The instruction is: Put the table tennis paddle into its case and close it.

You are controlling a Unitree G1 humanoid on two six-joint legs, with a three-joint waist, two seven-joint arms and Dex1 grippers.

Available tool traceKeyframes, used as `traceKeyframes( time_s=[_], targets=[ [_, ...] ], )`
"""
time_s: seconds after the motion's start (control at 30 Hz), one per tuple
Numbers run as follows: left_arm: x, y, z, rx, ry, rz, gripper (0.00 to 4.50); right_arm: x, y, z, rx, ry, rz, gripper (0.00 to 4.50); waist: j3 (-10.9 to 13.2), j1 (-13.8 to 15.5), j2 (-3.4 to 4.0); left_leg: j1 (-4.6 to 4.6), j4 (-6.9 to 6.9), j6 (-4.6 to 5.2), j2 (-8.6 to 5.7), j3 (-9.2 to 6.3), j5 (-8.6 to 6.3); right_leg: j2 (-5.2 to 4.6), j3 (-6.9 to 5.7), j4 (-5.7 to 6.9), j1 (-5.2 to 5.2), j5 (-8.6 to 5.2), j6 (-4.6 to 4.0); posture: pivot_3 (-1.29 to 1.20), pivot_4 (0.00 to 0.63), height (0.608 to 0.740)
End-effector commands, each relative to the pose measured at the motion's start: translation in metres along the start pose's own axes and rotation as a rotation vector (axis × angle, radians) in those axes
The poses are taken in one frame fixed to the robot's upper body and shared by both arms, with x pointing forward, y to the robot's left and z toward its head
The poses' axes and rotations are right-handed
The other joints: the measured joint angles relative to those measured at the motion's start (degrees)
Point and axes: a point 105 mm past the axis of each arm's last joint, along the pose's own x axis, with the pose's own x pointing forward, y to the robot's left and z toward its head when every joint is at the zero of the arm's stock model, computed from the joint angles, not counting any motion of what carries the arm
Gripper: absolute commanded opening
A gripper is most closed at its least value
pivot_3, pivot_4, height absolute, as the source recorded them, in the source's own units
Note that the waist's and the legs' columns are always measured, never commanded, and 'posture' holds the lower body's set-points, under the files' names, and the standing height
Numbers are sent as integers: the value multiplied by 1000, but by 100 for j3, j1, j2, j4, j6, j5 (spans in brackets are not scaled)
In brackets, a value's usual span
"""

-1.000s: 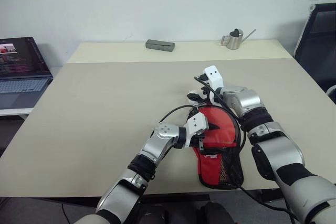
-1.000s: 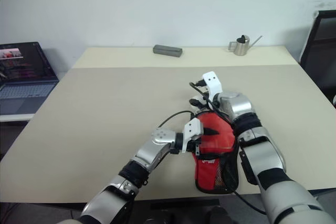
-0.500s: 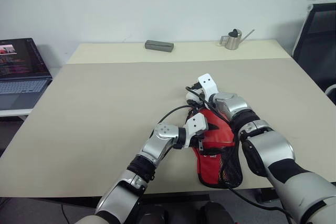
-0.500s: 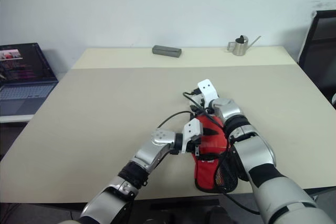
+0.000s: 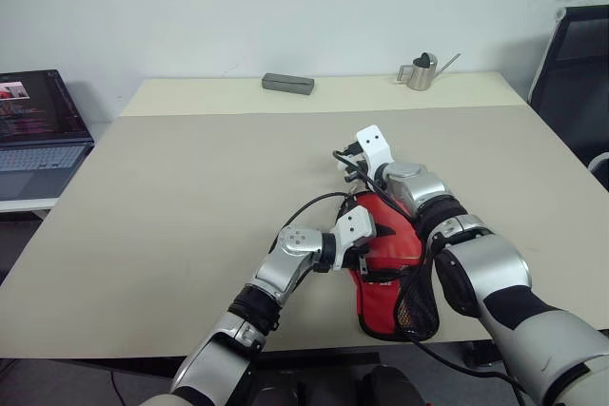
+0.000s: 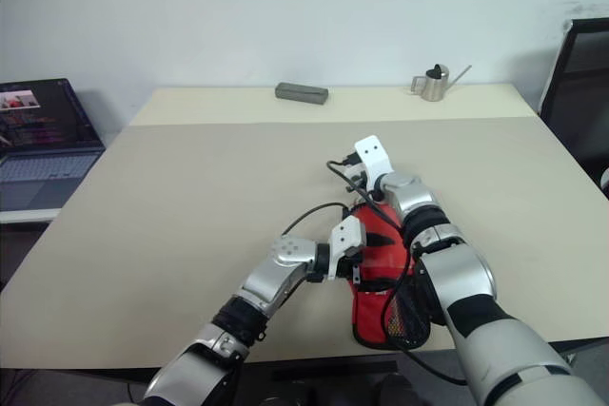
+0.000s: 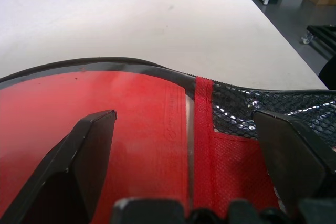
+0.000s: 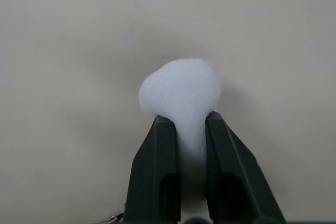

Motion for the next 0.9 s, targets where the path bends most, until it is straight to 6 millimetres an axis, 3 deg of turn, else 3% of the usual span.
traceKeyframes(
  time_s=[0.03, 0.47, 0.9],
  targets=[
    [1, -10, -17, -60, 36, -16, 4500, -5, -9, 26, -6, -81, -28, 201, -1, 0, 2, 0, 0, 0, 0, 0, 0, 0, 0, 0, 0, 0, 0, 0, 150, 740],
    [0, -11, -36, -57, 95, -23, 4500, -32, -64, 37, -8, -114, -141, 201, -9, 18, 15, 16, 0, 1, -1, 0, 0, 0, -1, 2, 16, 0, 0, 0, 150, 740],
    [4, -13, -37, -66, 93, -42, 4500, -70, -115, -3, -3, -26, -228, 195, -14, 45, 19, 19, 2, 1, -3, 2, 0, -4, -5, 0, 27, 0, 1, 0, 150, 740]
  ],
)
